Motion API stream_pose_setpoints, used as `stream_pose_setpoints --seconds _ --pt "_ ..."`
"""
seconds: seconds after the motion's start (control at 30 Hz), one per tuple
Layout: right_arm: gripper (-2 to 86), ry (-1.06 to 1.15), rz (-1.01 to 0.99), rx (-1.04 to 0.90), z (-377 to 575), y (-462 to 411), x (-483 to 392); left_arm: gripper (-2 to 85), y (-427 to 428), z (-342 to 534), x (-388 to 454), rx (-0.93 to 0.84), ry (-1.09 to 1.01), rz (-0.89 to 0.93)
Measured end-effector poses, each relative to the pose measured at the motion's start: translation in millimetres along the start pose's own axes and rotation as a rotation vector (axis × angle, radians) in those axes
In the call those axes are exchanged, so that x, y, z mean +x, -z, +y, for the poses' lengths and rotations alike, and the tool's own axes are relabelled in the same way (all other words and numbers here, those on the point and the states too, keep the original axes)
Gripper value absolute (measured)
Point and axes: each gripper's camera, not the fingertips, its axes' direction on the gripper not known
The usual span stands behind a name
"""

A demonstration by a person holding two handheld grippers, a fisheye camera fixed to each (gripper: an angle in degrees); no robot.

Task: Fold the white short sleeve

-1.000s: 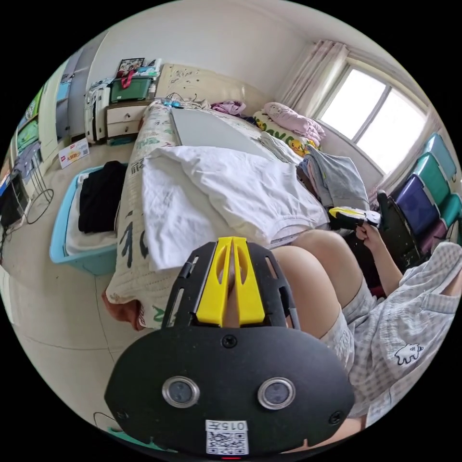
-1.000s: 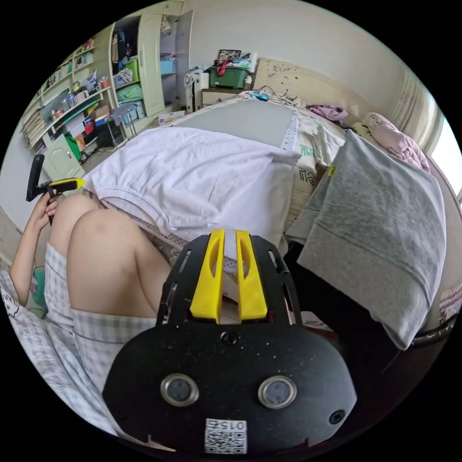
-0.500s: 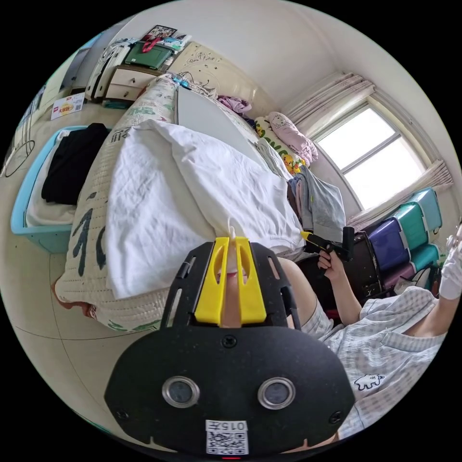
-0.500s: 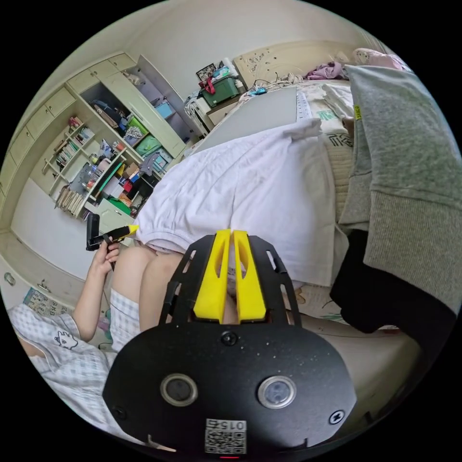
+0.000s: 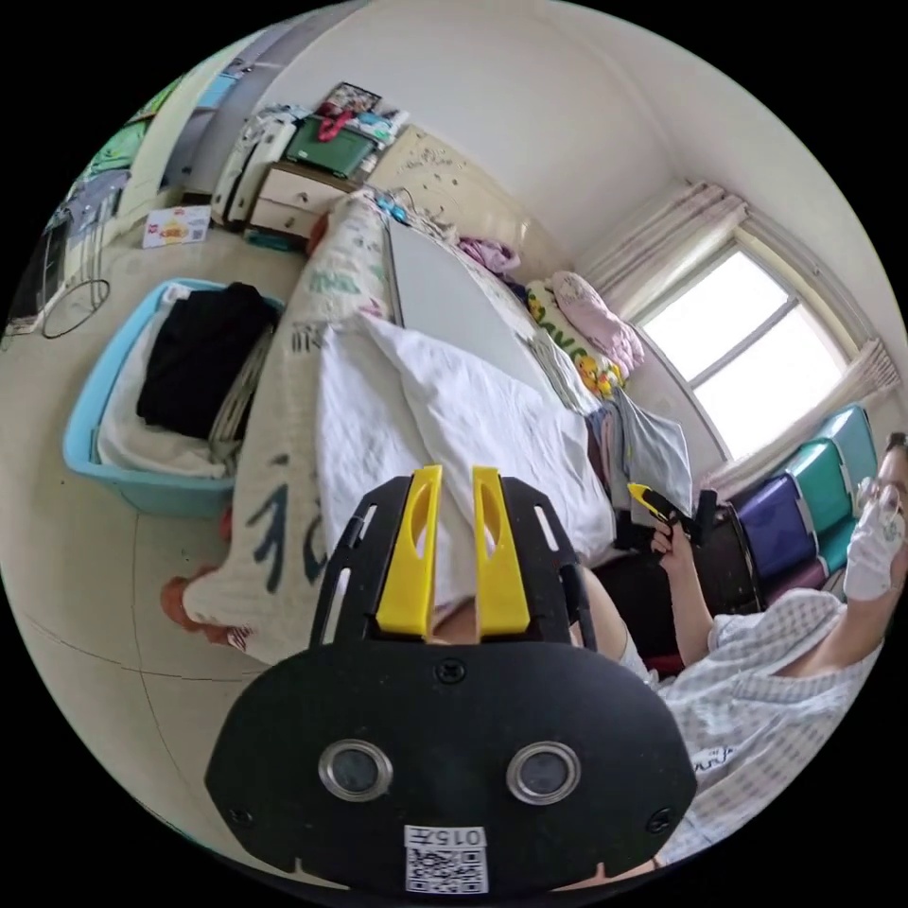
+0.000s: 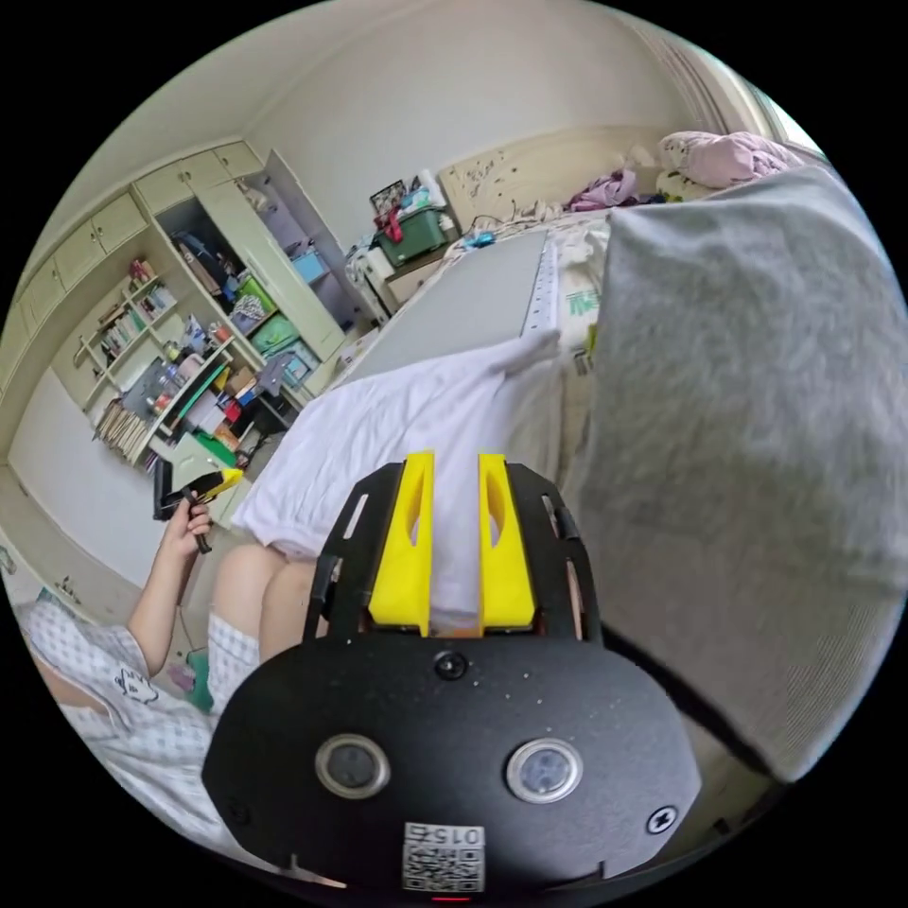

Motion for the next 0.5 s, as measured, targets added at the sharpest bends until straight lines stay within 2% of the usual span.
stream_pose_setpoints --seconds 0.13,0.3,0.4,0.5 --pt "7.8 -0.025 0.062 -0.031 -47.6 -25.9 19.5 7.6 -7.9 -51.8 -0.9 0.070 0.084 -0.036" --pt "8.9 -0.099 0.036 -0.052 -81.1 -65.2 39.8 8.4 -45.2 -104.9 -7.5 0.104 0.208 -0.021" --pt "8.9 -0.138 0.005 -0.107 -95.5 -88.1 54.1 8.9 -76.2 -135.9 -9.3 0.043 0.263 -0.041" --pt "6.6 -0.079 -0.086 -0.221 -98.3 -109.7 56.7 5.2 -106.0 -165.3 -2.1 -0.070 0.239 0.006"
